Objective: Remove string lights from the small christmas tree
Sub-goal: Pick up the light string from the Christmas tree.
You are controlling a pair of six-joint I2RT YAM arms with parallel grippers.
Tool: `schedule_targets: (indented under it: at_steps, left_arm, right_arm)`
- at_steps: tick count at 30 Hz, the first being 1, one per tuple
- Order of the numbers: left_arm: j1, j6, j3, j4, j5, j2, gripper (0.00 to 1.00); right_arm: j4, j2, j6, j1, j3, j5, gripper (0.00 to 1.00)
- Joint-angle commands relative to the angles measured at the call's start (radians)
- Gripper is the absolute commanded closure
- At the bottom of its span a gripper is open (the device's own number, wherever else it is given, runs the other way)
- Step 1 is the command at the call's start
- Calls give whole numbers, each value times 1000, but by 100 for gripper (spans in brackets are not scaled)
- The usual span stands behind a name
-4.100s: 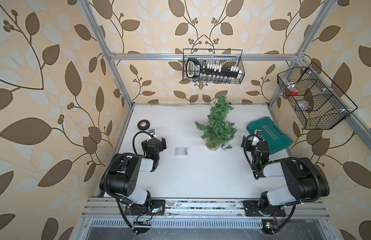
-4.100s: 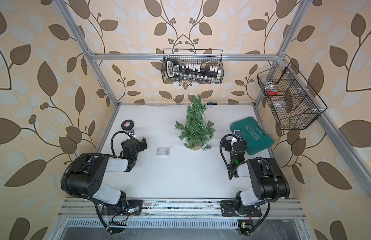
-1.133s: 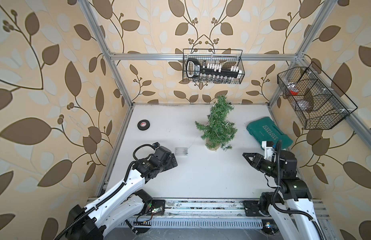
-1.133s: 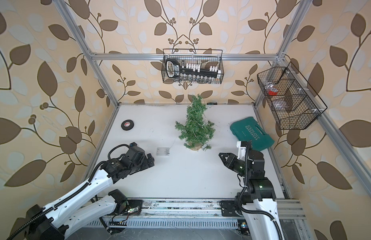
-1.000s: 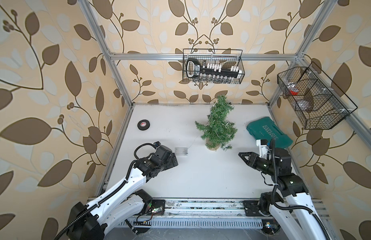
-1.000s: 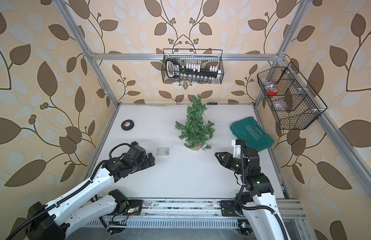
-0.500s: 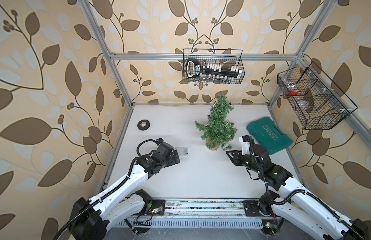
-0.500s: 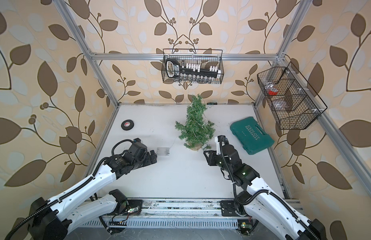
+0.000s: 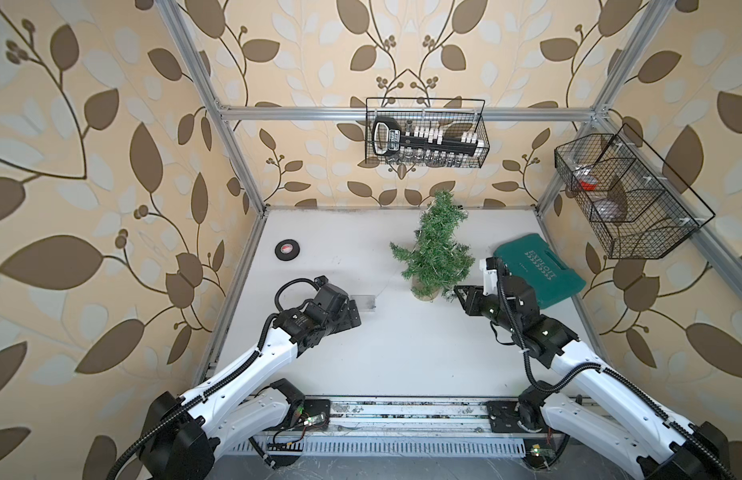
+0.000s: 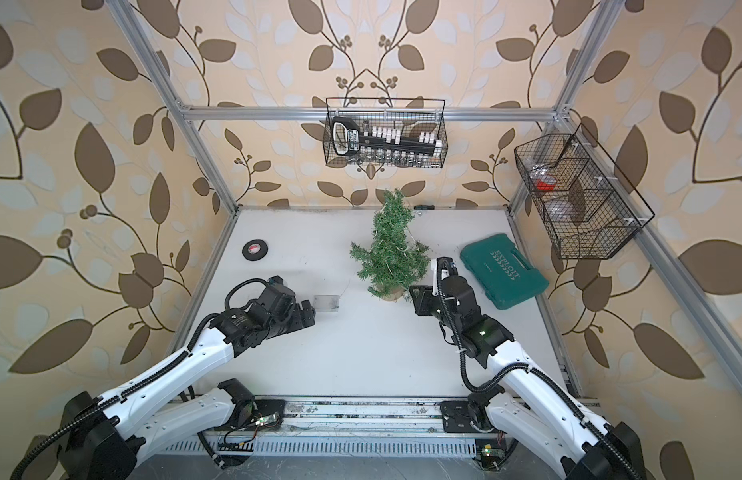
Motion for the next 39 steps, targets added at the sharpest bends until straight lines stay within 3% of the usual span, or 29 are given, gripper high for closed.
schedule_targets:
  at_steps: [1,14,22,30,39]
  left_arm:
    - [-7,-14,16,17,16,-5,2]
    - [-7,-14,13,18,20,1,2]
    - [-8,-11,20,9,11,4,2]
    - [-7,-15,15,20,7,10,2]
    - [-7,2,46,11,-3,39,2]
  right_arm:
    - [27,9,-20,-2,33,-21,66]
    - [63,47,-13,-3,25,-32,67]
    - [58,46,-10,1,25,-26,87]
    - [-25,-32,-12,4,43,-11,100]
    - [-207,-110,-18,-3,115,121,100]
